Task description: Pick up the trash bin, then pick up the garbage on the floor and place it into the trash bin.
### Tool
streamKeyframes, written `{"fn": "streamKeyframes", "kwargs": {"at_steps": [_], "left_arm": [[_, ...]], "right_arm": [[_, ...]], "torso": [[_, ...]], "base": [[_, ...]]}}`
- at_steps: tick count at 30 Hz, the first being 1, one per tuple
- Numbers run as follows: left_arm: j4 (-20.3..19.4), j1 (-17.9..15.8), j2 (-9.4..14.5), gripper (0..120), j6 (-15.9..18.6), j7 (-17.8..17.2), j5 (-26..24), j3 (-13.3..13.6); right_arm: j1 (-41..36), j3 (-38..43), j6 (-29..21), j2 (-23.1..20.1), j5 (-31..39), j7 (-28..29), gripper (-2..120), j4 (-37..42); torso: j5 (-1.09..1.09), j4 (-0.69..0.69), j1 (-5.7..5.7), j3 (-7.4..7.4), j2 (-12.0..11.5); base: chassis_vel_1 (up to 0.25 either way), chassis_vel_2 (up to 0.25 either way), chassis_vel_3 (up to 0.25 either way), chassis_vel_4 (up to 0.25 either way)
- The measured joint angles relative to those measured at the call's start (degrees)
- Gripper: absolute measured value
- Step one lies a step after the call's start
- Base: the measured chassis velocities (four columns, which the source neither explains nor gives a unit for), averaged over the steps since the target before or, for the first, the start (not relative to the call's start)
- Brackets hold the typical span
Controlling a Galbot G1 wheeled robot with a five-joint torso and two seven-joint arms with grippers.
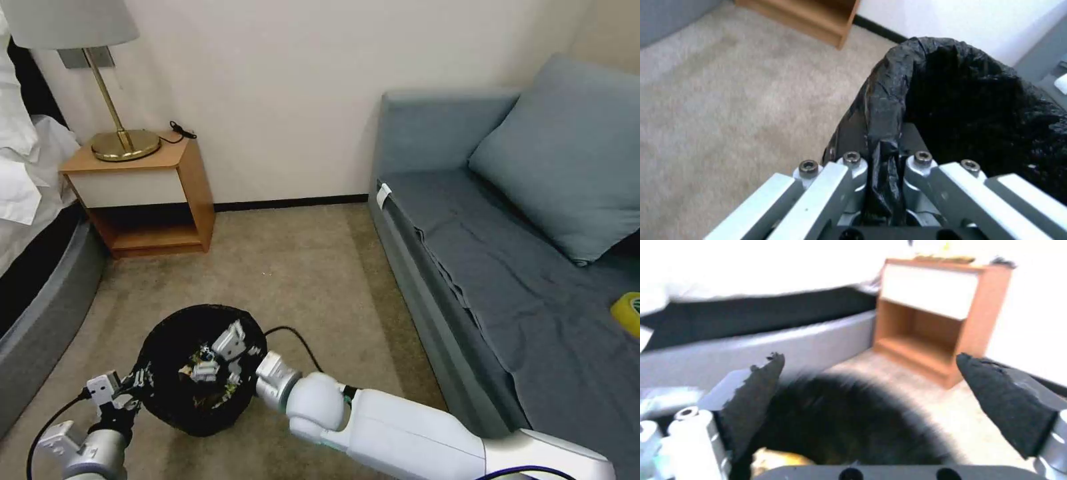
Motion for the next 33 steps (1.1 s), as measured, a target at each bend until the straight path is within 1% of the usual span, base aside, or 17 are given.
{"fn": "streamKeyframes", "kwargs": {"at_steps": [2,3,4,8,9,13,14,17,21,22,23,25,26,27,30,31,33], "left_arm": [[0.37,-0.05,0.03,5,0.86,-1.37,-1.03,0.4],[0.37,-0.05,0.03,5,0.86,-1.37,-1.03,0.4],[0.53,-0.14,-0.01,5,1.39,-2.17,-1.55,0.63],[1.21,-0.66,-0.41,5,2.32,-3.77,-1.96,1.53],[1.21,-0.66,-0.41,5,2.32,-3.77,-1.96,1.53],[1.71,-1.12,-0.59,5,2.61,-5.06,-1.8,2.08],[1.71,-1.12,-0.59,5,2.61,-5.06,-1.8,2.08],[1.49,-1.35,-0.85,5,2.8,-6.69,-1.09,2.69],[1.11,-1.19,-0.91,5,2.81,-6.69,-0.83,2.73],[0.99,-1.13,-0.93,10,2.82,-6.65,-0.76,2.72],[0.99,-1.13,-0.93,10,2.82,-6.65,-0.76,2.72],[0.35,-0.56,-0.95,19,2.81,-5.95,-0.26,2.49],[0.21,-0.45,-0.95,21,2.8,-5.79,-0.12,2.41],[-0.51,0.26,-0.91,30,2.44,-5.13,0.83,1.86],[-0.85,0.7,-0.86,34,2.2,-4.74,1.52,1.56],[-1.3,1.3,-0.82,43,1.86,-4.3,2.76,1.05],[-2.4,2.68,-0.7,52,1.31,-3.38,4.9,0.12]], "right_arm": [[-1.54,3.43,0.23,-1.59,-0.21,0.46,100,1.88],[-1.54,3.43,0.23,-1.59,-0.21,0.46,100,1.88],[-2.52,5.05,0.3,-2.58,-0.33,0.65,100,2.85],[-9.69,13.03,0.5,-6.53,-1.58,1.2,100,6.77],[-9.69,13.03,0.5,-6.53,-1.58,1.2,100,6.77],[-14.71,17.4,1.45,-8.34,-3.41,1.37,100,8.44],[-14.71,17.4,1.45,-8.34,-3.41,1.37,100,8.44],[-20.65,22.98,2.34,-9.29,-5.55,1.32,100,10.92],[-22.46,24.85,2.5,-9.4,-6.11,1.21,100,11.88],[-23.06,25.52,2.57,-9.41,-6.3,1.13,100,12.19],[-23.06,25.52,2.57,-9.41,-6.3,1.13,100,12.19],[-25.12,27.92,2.8,-9.42,-6.88,0.86,100,13.33],[-25.65,28.55,2.83,-9.42,-7.0,0.8,100,13.62],[-27.41,30.81,2.86,-9.4,-7.33,0.43,100,14.52],[-28.16,31.99,2.86,-9.4,-7.43,0.33,100,14.99],[-29.16,33.57,2.69,-9.48,-7.44,0.29,100,15.78],[-30.85,36.19,1.69,-10.07,-7.25,0.27,100,17.37]], "torso": [[-0.01,0.0,0.0,0.0,0.0],[-0.01,0.0,0.0,0.0,0.0],[0.0,0.0,0.0,0.0,0.0],[0.0,-0.02,0.0,0.0,0.0],[0.0,-0.02,0.0,0.0,0.0],[0.0,-0.02,0.0,0.0,0.0],[0.0,-0.02,0.0,0.0,0.0],[0.0,-0.01,0.0,0.0,0.0],[0.0,-0.02,0.0,0.0,0.0],[0.0,-0.01,0.0,0.0,0.0],[0.0,-0.01,0.0,0.0,0.0],[-0.01,-0.01,0.0,0.0,0.0],[0.0,-0.01,0.0,0.0,0.0],[0.0,-0.01,0.0,0.0,0.0],[0.01,-0.01,0.0,-0.01,0.0],[0.0,-0.01,0.0,0.0,0.0],[-0.01,-0.01,0.0,0.0,0.0]], "base": [[0.0,0.0,0.0,0.0],[0.0,0.0,0.0,0.0],[0.0,0.0,0.0,0.0],[0.0,0.0,0.0,0.0],[0.0,0.0,0.0,0.0],[0.0,0.0,0.0,0.0],[0.0,0.0,0.0,0.0],[0.0,0.0,0.0,0.0],[0.0,0.0,0.0,0.0],[0.0,0.0,0.0,0.0],[0.0,0.0,0.0,0.0],[0.0,0.0,0.0,0.0],[0.0,0.0,0.0,0.0],[0.0,0.0,0.0,0.0],[0.0,0.0,0.0,0.0],[0.0,0.0,0.0,0.0],[0.0,0.0,0.0,0.0]]}}
